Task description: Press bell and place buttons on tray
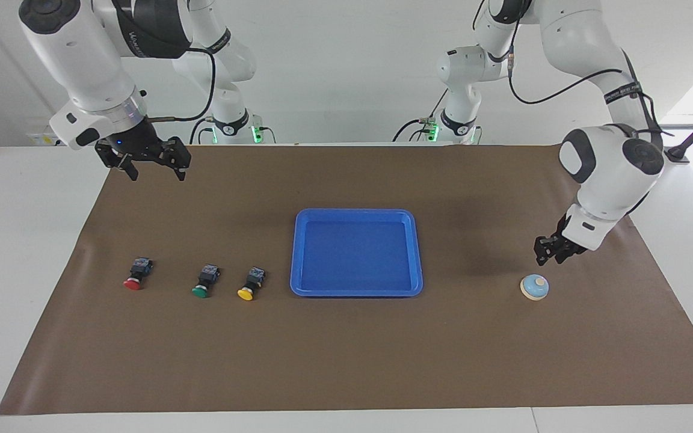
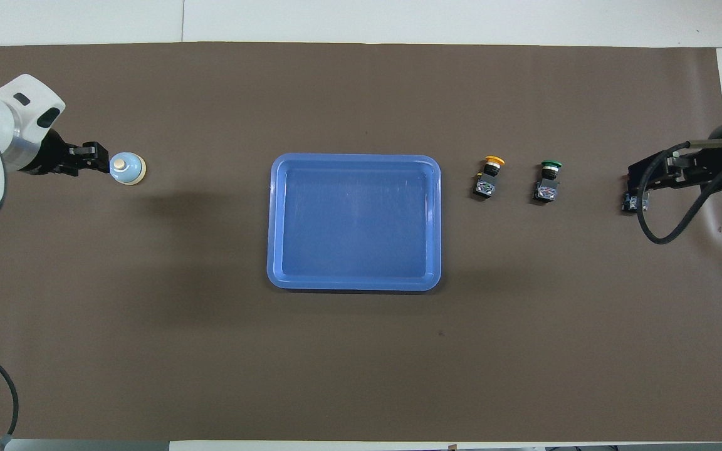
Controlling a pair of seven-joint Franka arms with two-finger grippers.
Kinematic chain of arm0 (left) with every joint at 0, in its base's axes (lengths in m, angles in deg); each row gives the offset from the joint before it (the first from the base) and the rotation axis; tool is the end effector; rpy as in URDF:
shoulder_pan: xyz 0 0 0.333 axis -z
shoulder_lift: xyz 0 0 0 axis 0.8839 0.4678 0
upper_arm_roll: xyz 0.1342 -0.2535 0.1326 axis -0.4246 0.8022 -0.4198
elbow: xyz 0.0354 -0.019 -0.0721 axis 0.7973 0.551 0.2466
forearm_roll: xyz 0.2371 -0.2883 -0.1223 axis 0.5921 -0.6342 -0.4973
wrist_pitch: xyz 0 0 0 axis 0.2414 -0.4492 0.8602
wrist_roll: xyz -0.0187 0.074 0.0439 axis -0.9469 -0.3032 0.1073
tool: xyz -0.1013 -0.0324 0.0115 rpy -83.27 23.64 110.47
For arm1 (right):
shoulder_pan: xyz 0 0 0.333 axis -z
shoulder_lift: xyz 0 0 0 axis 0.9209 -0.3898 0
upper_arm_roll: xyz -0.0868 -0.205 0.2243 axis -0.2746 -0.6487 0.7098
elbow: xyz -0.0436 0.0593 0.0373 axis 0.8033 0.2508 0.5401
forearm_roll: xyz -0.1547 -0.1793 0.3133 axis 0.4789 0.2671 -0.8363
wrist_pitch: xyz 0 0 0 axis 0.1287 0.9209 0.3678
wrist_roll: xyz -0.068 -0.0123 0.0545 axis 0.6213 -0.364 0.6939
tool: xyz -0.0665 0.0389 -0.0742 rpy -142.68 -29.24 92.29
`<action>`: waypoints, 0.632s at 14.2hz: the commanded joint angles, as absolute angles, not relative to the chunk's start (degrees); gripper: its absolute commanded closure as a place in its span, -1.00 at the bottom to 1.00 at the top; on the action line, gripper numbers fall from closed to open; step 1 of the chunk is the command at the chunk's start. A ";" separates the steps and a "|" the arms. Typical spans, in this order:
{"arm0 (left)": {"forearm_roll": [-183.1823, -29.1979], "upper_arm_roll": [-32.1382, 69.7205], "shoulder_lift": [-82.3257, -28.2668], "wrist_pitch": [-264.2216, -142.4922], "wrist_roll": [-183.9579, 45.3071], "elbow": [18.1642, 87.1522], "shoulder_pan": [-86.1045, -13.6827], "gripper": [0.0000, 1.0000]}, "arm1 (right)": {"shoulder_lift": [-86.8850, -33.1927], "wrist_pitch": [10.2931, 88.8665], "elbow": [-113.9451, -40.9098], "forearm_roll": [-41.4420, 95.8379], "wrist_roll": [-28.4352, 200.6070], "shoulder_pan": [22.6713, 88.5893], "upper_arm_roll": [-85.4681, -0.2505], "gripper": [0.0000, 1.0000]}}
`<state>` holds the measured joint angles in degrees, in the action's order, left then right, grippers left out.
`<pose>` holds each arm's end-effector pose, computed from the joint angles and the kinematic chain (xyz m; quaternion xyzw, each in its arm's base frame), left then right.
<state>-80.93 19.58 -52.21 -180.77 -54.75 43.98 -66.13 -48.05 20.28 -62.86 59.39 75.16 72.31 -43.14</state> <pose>0.6286 0.0050 0.4419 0.9997 0.0102 0.0196 0.0073 0.5669 0.0116 0.5987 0.9992 -0.0102 -0.0364 0.0120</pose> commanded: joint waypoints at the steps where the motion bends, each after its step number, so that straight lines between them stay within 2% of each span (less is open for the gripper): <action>1: -80.70 19.45 -58.12 -174.50 -55.55 44.01 -65.27 -1.00 | -46.89 20.58 -64.20 58.84 76.15 73.21 -42.68 -1.00; 4: -80.79 19.45 -63.76 -168.88 -55.38 44.27 -65.36 -1.00 | -46.89 20.58 -64.20 58.84 76.15 73.21 -42.68 -1.00; 9: -80.79 19.45 -67.99 -162.28 -55.46 43.92 -65.36 -1.00 | -46.89 20.58 -64.20 58.84 76.15 73.21 -42.68 -1.00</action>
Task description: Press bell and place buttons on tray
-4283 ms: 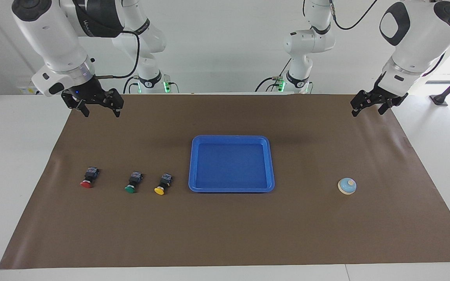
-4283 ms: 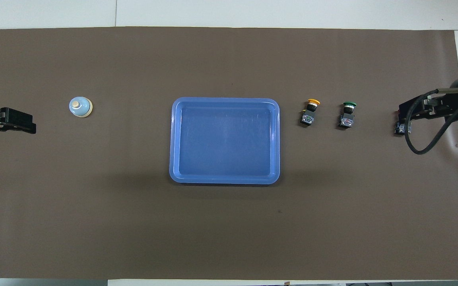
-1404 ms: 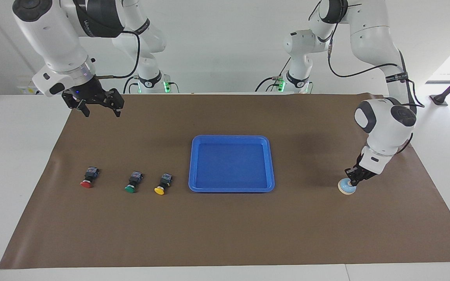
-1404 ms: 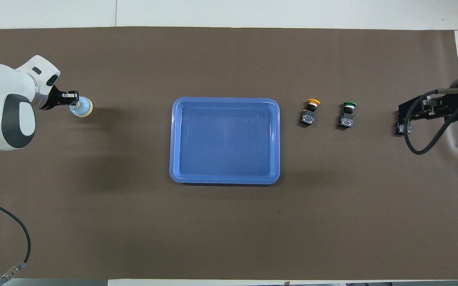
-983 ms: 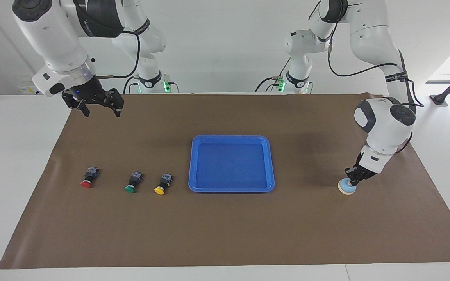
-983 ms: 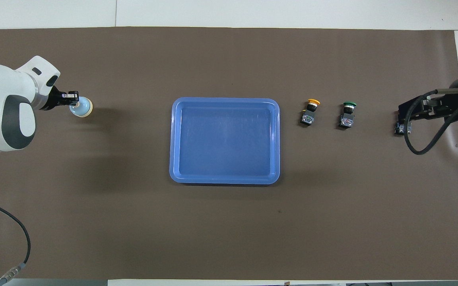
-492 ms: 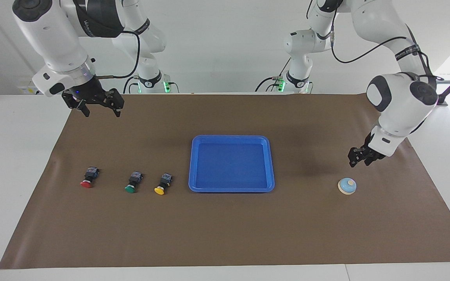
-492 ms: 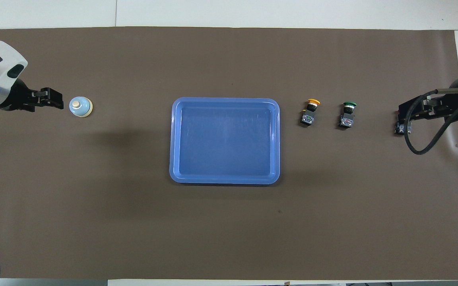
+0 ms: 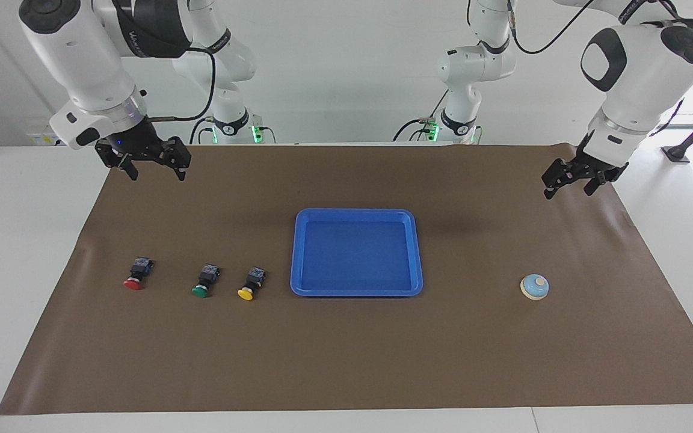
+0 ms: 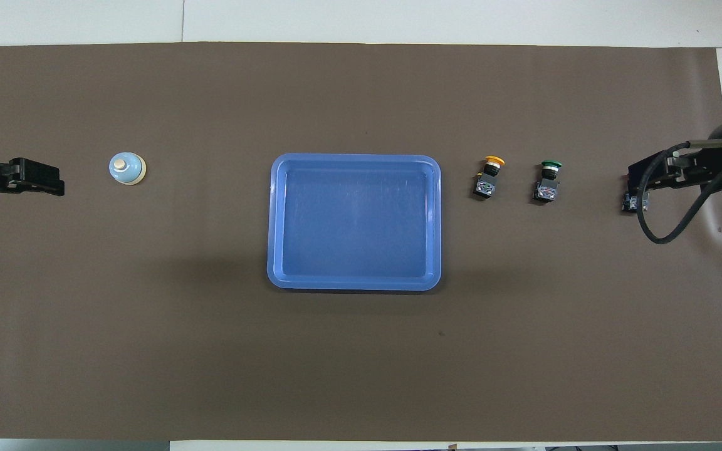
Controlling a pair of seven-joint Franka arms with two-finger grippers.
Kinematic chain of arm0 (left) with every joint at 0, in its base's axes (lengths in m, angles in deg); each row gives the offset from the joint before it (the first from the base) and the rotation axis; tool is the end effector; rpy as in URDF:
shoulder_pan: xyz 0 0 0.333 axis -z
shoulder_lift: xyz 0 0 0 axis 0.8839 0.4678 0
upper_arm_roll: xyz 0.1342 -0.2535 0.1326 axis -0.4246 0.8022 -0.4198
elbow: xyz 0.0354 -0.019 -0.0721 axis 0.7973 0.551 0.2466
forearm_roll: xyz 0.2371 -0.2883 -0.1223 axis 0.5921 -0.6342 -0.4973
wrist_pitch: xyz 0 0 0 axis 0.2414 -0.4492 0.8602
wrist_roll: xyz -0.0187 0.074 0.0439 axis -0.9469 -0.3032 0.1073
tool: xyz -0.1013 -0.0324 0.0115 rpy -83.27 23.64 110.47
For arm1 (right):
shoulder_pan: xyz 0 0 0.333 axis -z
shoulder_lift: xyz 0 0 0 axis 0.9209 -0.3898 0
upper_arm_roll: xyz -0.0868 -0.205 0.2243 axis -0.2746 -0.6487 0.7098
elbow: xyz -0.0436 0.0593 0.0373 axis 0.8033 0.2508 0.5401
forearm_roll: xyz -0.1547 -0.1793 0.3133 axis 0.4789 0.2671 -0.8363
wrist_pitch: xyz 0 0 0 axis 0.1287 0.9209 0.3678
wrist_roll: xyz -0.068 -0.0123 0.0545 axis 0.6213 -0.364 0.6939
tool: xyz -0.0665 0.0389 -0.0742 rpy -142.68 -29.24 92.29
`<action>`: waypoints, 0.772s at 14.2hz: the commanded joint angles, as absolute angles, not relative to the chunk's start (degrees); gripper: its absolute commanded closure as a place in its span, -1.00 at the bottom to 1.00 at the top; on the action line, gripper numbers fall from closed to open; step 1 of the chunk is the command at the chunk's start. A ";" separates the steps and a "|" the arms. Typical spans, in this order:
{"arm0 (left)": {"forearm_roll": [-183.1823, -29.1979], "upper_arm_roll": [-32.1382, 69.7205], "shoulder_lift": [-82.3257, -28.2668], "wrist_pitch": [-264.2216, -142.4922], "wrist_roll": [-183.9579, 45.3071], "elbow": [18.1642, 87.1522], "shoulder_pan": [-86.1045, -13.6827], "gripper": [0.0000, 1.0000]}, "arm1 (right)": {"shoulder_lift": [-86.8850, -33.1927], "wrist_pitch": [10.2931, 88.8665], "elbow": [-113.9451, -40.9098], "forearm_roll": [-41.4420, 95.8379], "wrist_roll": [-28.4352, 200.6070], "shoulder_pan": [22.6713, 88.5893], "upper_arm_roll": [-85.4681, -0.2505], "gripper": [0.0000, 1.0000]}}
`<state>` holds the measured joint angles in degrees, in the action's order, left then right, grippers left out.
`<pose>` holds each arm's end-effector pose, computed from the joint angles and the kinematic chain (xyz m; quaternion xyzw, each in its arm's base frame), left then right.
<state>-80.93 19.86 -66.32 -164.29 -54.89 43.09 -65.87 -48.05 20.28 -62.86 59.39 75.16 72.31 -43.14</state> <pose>0.5577 -0.0035 0.5697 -1.0000 -0.0058 -0.0064 0.0009 0.5669 0.0116 0.5987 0.9992 -0.0102 -0.0364 0.0120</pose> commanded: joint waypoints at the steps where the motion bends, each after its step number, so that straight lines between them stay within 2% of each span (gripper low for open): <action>1: -80.79 19.45 -68.17 -160.88 -55.46 43.57 -65.36 -1.00 | -46.89 20.58 -64.20 58.84 76.15 73.21 -42.68 -1.00; 6: -80.79 19.45 -65.80 -153.23 -55.38 36.11 -65.27 -1.00 | -46.89 20.58 -64.20 58.84 76.15 73.38 -42.85 -1.00; 11: -80.79 19.45 -65.88 -153.48 -54.59 36.36 -65.10 -1.00 | -46.89 20.58 -64.20 58.84 76.15 73.12 -42.77 -1.00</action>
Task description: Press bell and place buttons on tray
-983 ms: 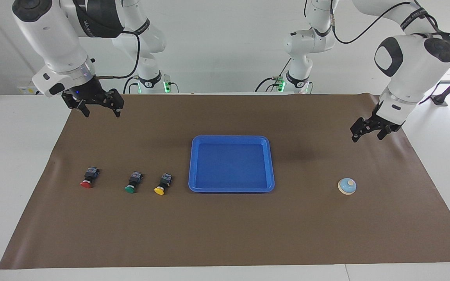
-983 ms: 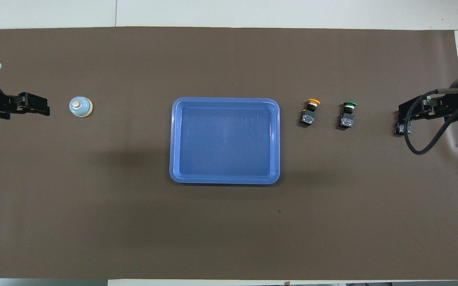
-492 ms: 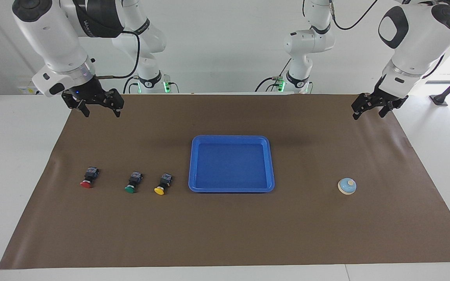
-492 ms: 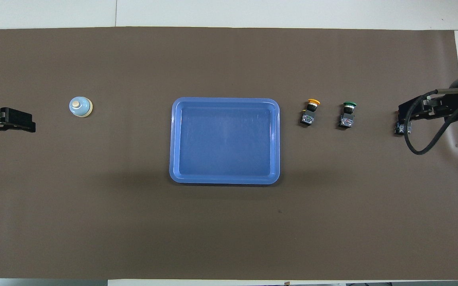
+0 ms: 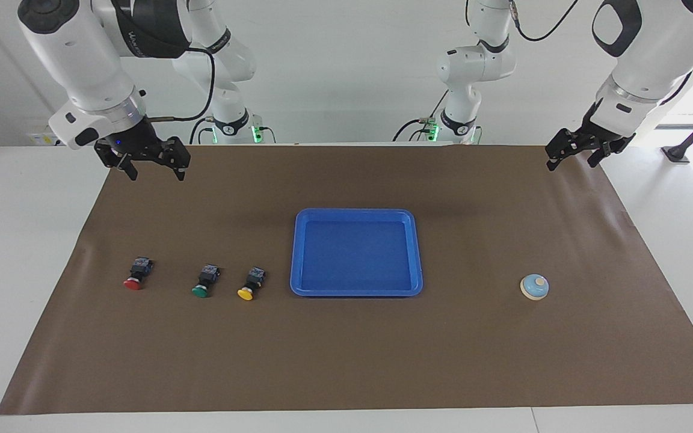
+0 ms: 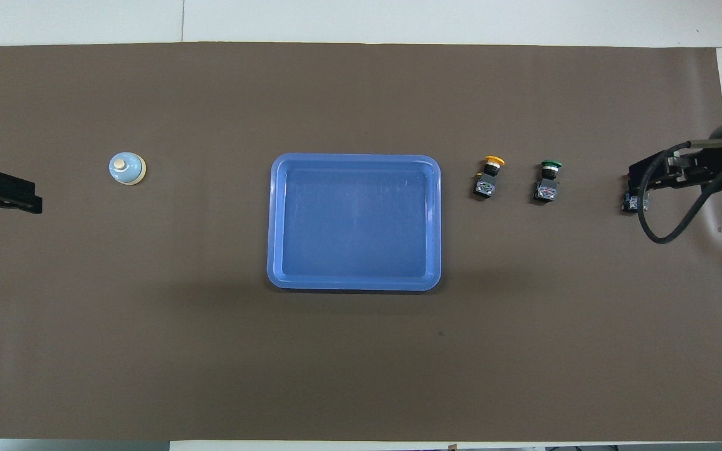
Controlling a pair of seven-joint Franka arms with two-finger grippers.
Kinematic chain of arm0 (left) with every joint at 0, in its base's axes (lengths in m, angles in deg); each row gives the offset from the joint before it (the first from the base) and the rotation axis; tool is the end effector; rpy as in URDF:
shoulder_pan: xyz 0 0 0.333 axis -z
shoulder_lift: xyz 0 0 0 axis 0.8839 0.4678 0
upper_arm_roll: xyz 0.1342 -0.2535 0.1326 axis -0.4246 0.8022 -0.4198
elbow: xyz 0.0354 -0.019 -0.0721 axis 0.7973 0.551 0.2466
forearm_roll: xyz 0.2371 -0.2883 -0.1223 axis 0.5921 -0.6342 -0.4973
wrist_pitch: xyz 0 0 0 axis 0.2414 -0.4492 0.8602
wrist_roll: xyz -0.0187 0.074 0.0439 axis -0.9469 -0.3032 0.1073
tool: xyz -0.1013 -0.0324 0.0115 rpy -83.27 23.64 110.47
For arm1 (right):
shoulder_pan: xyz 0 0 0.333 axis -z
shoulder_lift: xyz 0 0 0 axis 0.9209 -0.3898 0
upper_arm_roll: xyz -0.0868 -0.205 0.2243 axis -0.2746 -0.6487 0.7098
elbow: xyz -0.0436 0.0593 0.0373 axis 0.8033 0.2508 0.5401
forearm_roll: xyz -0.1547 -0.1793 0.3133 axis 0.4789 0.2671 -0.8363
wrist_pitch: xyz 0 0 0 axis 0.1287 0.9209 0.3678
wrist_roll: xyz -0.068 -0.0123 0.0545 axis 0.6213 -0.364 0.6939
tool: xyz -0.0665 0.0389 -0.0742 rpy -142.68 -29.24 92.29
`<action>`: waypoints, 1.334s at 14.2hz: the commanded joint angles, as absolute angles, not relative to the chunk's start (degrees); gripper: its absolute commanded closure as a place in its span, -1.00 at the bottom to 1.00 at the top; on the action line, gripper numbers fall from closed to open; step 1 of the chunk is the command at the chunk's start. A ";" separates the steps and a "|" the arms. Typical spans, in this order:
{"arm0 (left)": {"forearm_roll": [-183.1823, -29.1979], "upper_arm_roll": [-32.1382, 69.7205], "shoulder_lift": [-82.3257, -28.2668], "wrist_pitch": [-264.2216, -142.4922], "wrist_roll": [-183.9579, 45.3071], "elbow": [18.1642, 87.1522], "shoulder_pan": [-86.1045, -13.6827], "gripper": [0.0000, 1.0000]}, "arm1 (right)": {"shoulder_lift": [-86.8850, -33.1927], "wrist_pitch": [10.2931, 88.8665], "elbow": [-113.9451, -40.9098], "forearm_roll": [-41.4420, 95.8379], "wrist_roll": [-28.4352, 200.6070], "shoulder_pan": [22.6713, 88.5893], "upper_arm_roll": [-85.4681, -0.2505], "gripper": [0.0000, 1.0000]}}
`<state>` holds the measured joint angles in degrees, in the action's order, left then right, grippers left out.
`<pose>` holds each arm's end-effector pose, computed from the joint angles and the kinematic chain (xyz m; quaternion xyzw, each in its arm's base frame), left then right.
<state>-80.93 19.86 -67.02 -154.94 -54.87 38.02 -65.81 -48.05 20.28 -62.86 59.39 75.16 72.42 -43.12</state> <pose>0.5426 -0.0042 0.6045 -0.9997 -0.0052 0.0248 0.0017 0.5669 0.0107 0.5987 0.9992 -0.0110 -0.0364 0.0120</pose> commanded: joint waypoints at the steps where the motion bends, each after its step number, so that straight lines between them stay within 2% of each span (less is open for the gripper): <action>1: -80.79 19.45 -65.80 -153.91 -54.32 36.36 -65.01 -1.00 | -46.89 20.58 -64.20 58.84 76.15 73.12 -42.77 -1.00; 19: -81.49 19.46 -66.41 -153.66 -48.61 37.50 -64.83 -1.00 | -46.81 22.51 -64.20 58.93 76.24 72.59 -42.77 -1.00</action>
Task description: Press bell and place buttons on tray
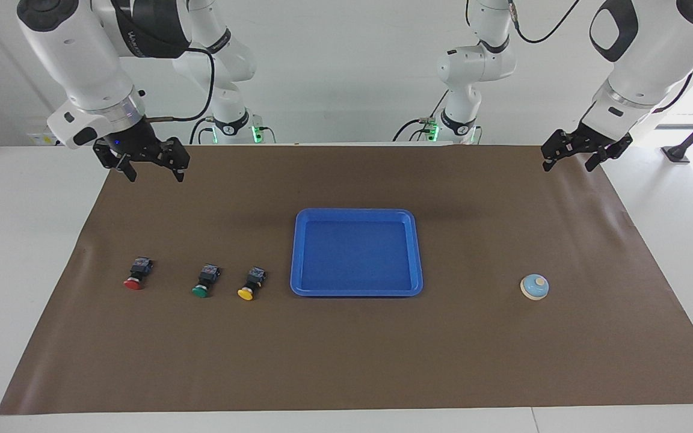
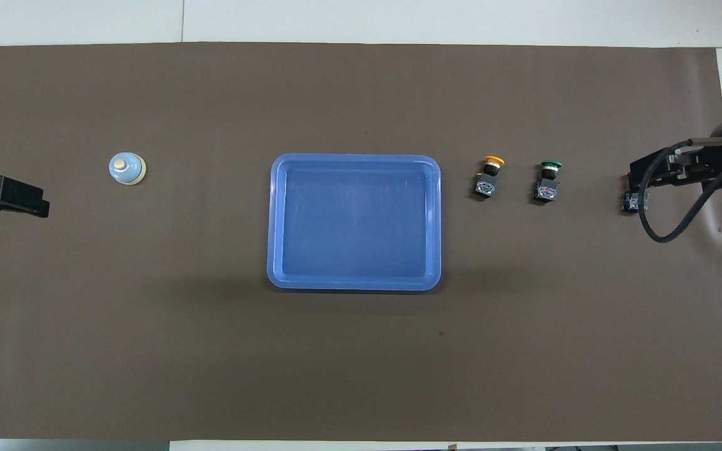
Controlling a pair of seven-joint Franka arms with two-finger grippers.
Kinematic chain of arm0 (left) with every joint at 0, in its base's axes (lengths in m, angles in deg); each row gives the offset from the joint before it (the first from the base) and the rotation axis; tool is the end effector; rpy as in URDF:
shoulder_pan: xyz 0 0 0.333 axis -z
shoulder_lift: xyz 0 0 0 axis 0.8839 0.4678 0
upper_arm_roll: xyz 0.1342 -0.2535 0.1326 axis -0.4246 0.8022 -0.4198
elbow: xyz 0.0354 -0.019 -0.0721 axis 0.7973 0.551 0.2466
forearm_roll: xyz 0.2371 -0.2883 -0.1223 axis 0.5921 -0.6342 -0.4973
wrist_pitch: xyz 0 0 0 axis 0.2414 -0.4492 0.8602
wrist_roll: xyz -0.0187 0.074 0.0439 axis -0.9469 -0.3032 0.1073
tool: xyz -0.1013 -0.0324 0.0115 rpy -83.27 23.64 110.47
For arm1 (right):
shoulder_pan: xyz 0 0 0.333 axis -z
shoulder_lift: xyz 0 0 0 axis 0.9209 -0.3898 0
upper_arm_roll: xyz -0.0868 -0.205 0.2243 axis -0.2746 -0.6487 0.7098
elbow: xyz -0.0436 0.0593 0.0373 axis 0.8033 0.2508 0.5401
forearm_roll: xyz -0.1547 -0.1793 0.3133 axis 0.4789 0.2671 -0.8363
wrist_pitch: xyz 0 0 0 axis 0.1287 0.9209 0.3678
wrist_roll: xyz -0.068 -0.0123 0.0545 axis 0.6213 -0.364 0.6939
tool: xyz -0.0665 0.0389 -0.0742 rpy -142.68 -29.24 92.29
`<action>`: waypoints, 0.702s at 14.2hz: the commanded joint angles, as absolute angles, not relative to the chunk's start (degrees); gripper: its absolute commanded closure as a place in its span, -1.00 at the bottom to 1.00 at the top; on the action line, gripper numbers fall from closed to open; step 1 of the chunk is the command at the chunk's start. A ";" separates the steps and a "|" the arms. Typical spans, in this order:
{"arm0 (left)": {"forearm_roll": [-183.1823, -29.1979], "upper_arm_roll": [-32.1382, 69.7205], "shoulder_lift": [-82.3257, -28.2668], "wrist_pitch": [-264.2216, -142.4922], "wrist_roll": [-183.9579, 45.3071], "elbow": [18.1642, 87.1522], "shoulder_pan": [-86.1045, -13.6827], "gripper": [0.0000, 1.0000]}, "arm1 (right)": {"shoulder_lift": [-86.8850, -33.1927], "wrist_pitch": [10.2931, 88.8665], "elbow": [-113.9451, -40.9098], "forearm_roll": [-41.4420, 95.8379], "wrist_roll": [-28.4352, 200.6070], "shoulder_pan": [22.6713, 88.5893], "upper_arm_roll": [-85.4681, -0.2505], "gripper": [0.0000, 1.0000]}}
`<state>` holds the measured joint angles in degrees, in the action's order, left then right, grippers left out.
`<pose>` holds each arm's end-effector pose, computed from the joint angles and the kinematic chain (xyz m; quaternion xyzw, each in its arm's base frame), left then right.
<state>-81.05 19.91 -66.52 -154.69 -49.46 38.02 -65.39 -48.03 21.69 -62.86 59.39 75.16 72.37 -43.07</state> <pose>0.5444 -0.0088 0.5994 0.9984 -0.0461 -0.0314 0.0009 0.5695 0.0118 0.6009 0.9996 -0.0100 -0.0239 0.0115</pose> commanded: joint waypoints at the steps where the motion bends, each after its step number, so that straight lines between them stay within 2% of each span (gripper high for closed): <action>1: -81.41 19.45 -66.41 -153.66 -48.61 37.50 -64.83 -1.00 | -46.37 22.42 -64.20 58.93 76.42 72.94 -42.77 -1.00; 7: -81.40 19.37 -66.50 -153.57 -49.05 37.50 -64.92 -1.00 | -46.01 25.04 -66.57 58.84 77.21 73.38 -42.85 -1.00; 10: -81.40 19.28 -66.76 -153.74 -49.14 37.50 -65.53 -1.00 | -49.16 28.83 -67.37 58.75 75.90 72.95 -42.77 -1.00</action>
